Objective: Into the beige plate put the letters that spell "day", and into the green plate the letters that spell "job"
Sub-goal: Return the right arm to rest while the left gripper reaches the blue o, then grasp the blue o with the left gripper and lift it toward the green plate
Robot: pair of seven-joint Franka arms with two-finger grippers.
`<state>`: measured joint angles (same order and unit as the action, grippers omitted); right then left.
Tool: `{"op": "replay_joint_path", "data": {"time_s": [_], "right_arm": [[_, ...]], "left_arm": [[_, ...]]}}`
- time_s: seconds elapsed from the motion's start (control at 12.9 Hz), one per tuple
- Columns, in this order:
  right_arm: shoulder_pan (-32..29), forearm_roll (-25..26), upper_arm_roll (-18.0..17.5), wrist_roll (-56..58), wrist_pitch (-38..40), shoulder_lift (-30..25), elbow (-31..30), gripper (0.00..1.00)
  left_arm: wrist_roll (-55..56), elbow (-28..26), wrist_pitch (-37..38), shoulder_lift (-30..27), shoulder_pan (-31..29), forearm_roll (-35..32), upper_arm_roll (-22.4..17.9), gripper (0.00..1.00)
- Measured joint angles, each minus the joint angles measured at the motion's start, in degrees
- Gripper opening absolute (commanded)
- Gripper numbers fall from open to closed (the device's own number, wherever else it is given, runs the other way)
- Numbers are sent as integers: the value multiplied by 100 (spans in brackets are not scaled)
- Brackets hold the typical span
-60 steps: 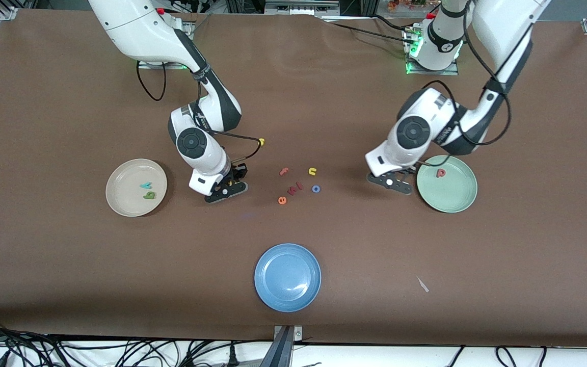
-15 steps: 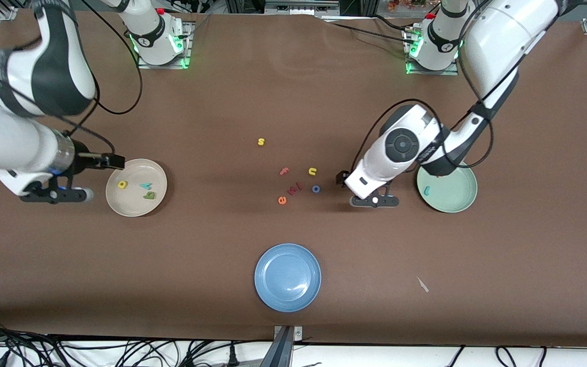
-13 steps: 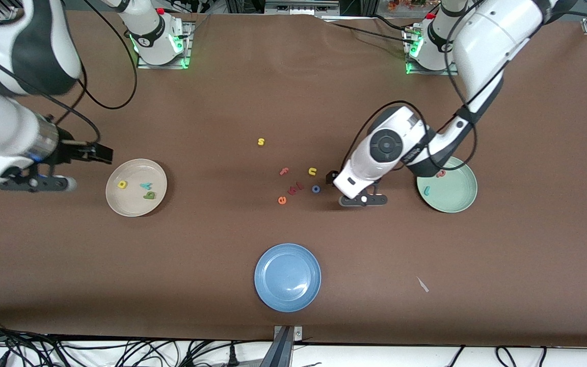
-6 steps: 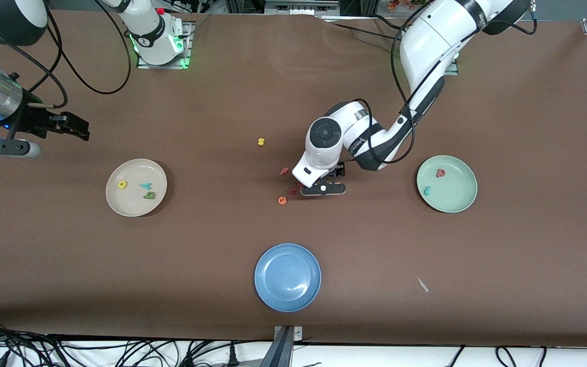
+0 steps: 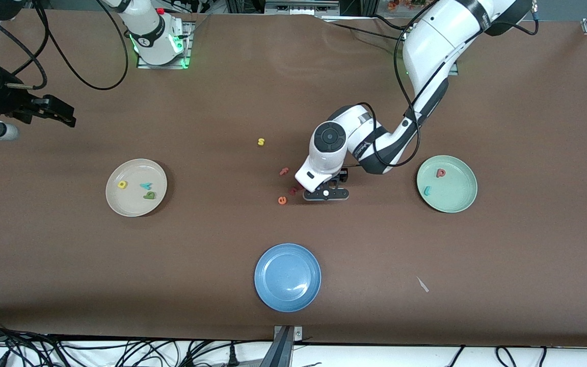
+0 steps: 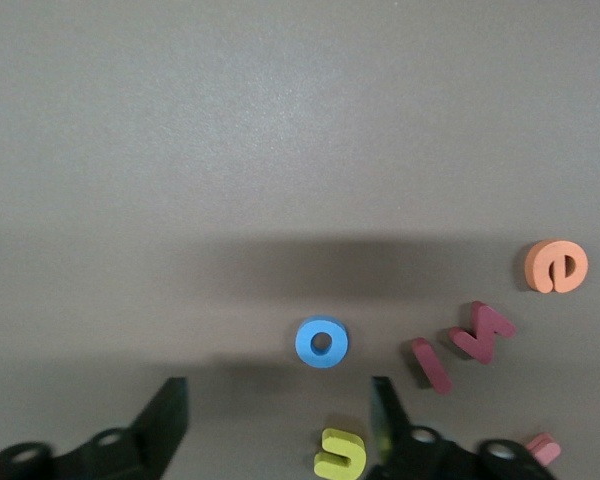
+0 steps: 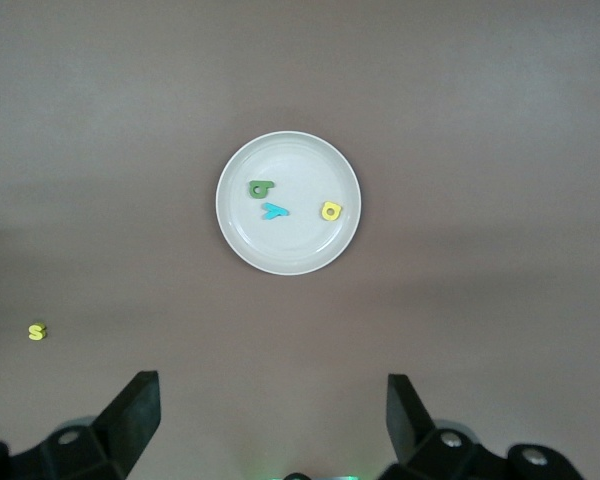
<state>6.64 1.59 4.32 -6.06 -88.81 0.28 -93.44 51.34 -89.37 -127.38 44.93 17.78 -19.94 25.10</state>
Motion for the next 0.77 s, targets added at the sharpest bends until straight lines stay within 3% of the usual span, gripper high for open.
{"op": "replay_joint_path", "data": {"time_s": [0.77], "right_arm": [[-112,-6,165,755,105,-6,34,100]], "left_arm": [[-55,0,-591,275,51,-17,-63,66]]}}
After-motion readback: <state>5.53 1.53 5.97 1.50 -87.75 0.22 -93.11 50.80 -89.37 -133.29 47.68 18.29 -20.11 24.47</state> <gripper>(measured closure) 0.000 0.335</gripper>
